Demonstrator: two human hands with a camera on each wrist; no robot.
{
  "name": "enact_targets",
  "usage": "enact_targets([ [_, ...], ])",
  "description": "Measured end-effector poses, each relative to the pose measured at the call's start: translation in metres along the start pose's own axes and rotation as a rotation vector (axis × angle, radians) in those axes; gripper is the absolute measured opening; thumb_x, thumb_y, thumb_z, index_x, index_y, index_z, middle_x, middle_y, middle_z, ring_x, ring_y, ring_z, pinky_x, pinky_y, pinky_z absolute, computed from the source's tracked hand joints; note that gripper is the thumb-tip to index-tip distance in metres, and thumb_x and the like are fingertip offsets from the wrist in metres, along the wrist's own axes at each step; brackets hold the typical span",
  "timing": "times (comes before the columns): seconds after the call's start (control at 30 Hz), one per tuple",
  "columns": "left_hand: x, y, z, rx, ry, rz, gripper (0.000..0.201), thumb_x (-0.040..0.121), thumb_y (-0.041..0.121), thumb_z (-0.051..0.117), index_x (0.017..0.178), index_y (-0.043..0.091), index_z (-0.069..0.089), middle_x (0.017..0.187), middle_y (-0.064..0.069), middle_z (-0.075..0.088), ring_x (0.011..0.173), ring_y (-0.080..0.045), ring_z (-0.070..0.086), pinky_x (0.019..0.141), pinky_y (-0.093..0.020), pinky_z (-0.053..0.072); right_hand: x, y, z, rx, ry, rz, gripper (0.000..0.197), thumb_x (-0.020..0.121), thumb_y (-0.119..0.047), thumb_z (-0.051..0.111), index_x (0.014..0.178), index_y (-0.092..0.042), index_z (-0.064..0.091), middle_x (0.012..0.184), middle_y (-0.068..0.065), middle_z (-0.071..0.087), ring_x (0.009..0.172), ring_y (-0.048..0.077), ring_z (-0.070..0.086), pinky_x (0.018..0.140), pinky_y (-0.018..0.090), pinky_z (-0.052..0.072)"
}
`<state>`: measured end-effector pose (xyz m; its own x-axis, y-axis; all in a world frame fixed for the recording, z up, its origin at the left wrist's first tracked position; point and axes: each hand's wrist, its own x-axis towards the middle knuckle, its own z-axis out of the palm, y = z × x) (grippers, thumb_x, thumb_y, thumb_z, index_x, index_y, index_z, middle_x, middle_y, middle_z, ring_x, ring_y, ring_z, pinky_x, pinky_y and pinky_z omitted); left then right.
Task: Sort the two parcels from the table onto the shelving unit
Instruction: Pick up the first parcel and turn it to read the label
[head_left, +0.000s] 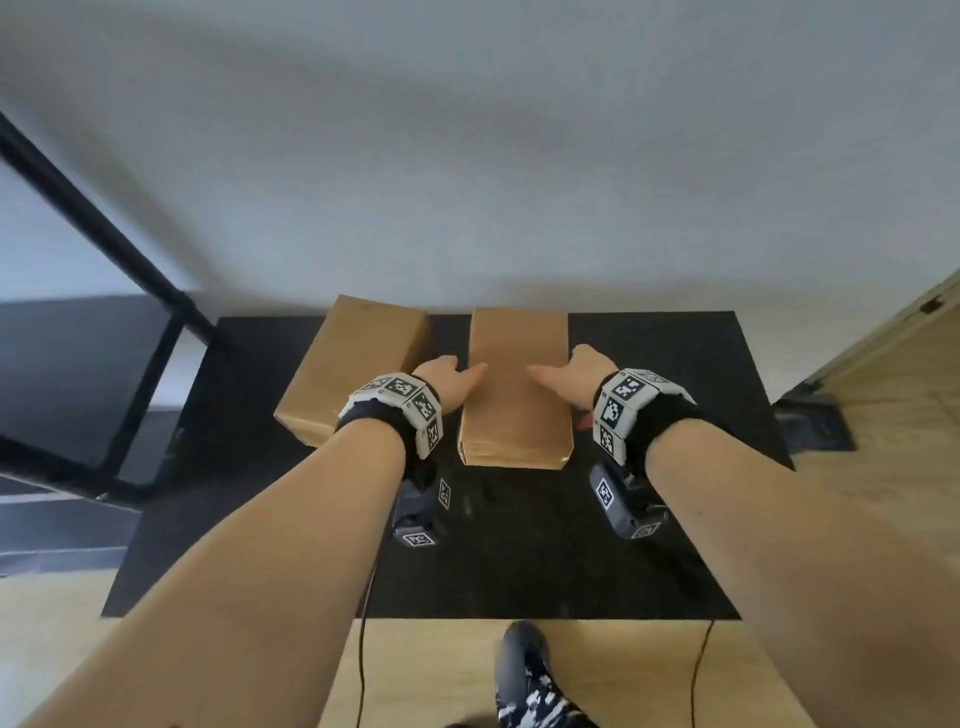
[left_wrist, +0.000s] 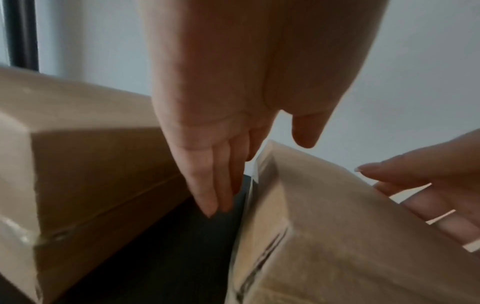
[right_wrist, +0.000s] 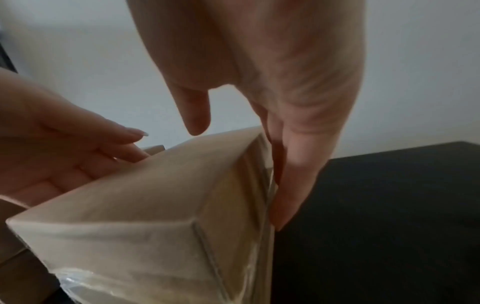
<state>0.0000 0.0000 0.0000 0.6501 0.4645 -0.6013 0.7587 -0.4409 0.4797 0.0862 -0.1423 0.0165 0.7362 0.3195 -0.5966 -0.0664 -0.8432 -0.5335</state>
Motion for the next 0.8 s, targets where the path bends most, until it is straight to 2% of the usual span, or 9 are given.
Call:
enact_targets([
  [0.1,0.0,-0.003,0.005,-0.066,-0.058,0.016,0.056,0.093,0.047,0.041,0.139,0.016,0.043,0.136,-0.008,0.056,0.123,-0.029,0.055,0.103,-0.041,0.046,0.007,0.002,0.008,0.057,-0.003,0.026,0.071,0.085,-0.043,0.063,0.138,-0.002,0.041,0.136,0.018,0.055,0.122,0.036,0.057,0.1,0.048,0.049],
  [0.2,-0.006,-0.002,0.007,-0.132,-0.086,0.028,0.048,0.094,0.044,0.041,0.135,0.02,0.047,0.13,-0.007,0.06,0.116,-0.029,0.059,0.094,-0.042,0.052,0.005,0.003,0.013,0.074,-0.004,0.043,0.073,0.085,-0.044,0.063,0.14,-0.003,0.038,0.138,0.017,0.054,0.124,0.035,0.054,0.101,0.048,0.048],
  [0.4,-0.028,0.002,-0.009,-0.223,-0.082,0.111,0.041,0.093,0.043,0.041,0.127,0.022,0.052,0.127,-0.006,0.062,0.114,-0.028,0.061,0.096,-0.047,0.052,-0.019,-0.003,0.005,0.125,0.088,-0.01,0.072,0.087,-0.046,0.062,0.14,-0.004,0.037,0.137,0.016,0.053,0.124,0.035,0.055,0.1,0.047,0.048],
  [0.57,-0.076,0.005,-0.036,-0.281,-0.005,0.241,0.04,0.093,0.039,0.046,0.127,0.021,0.052,0.128,-0.008,0.062,0.113,-0.029,0.062,0.093,-0.047,0.054,-0.068,-0.018,-0.009,0.172,0.177,-0.137,0.069,0.083,-0.049,0.062,0.139,-0.011,0.044,0.133,0.011,0.059,0.12,0.033,0.058,0.099,0.048,0.05],
  [0.7,-0.13,0.002,-0.062,-0.267,0.119,0.399,0.044,0.093,0.031,0.049,0.136,0.02,0.047,0.124,-0.01,0.063,0.109,-0.031,0.064,0.09,-0.045,0.055,-0.124,-0.035,-0.016,0.191,0.279,-0.28,0.063,0.081,-0.047,0.064,0.132,-0.013,0.05,0.126,0.008,0.064,0.116,0.031,0.062,0.097,0.046,0.052],
  [0.8,-0.168,-0.003,-0.08,-0.275,0.195,0.493,0.047,0.093,0.027,0.052,0.139,0.02,0.043,0.121,-0.013,0.065,0.108,-0.031,0.064,0.089,-0.042,0.056,-0.171,-0.05,-0.019,0.194,0.366,-0.376,0.058,0.083,-0.043,0.064,0.13,-0.012,0.051,0.126,0.008,0.064,0.116,0.029,0.061,0.097,0.037,0.05],
])
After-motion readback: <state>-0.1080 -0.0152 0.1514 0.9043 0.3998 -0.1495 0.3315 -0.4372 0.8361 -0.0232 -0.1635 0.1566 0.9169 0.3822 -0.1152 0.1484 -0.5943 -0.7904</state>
